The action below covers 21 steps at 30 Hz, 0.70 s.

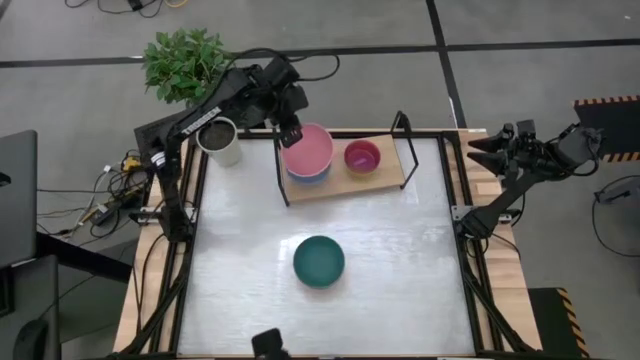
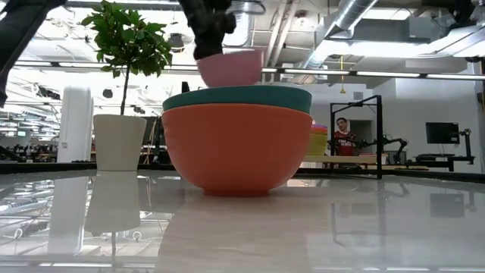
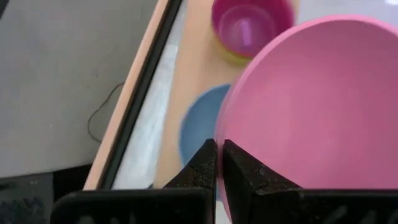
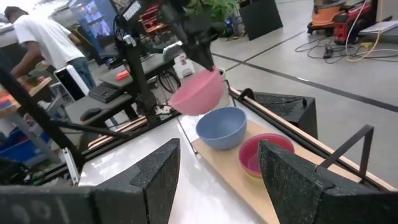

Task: Place and stack bowls onto a shelf
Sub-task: Stack the big pink bowl on top of the big blue bowl on the shelf

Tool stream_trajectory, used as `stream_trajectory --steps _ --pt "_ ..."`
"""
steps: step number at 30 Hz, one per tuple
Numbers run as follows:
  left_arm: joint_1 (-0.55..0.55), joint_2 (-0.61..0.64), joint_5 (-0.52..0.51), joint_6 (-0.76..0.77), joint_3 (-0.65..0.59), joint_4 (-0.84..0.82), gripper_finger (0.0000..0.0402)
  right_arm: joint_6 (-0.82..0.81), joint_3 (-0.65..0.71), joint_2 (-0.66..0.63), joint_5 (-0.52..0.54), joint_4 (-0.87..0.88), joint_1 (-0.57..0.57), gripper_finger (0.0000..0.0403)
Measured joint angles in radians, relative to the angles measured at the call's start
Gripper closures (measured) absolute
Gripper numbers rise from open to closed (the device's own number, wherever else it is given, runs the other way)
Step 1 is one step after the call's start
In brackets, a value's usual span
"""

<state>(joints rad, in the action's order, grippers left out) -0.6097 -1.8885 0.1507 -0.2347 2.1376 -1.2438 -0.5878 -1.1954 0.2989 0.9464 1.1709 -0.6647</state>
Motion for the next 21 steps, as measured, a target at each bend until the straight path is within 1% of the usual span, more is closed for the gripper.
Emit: stream_trajectory --steps 6,14,17,21 --pt "-0.038 -0.082 0.001 -0.071 0.0 0.001 0.0401 -0.019 0.0 0.0 0.029 0.0 0.0 0.0161" --pt "-0.055 -0.166 -0.005 -0.141 -0.001 0.0 0.0401 -0.018 0.0 0.0 0.076 0.001 0.0 0.0161" --pt "-0.055 -0.178 -0.002 -0.151 -0.001 -0.001 0.0401 -0.019 0.0 0.0 0.077 0.001 0.0 0.0161" --pt "-0.053 -0.183 -0.023 -0.165 -0.001 0.023 0.0401 -0.033 0.0 -0.001 0.077 0.004 0.0 0.0161"
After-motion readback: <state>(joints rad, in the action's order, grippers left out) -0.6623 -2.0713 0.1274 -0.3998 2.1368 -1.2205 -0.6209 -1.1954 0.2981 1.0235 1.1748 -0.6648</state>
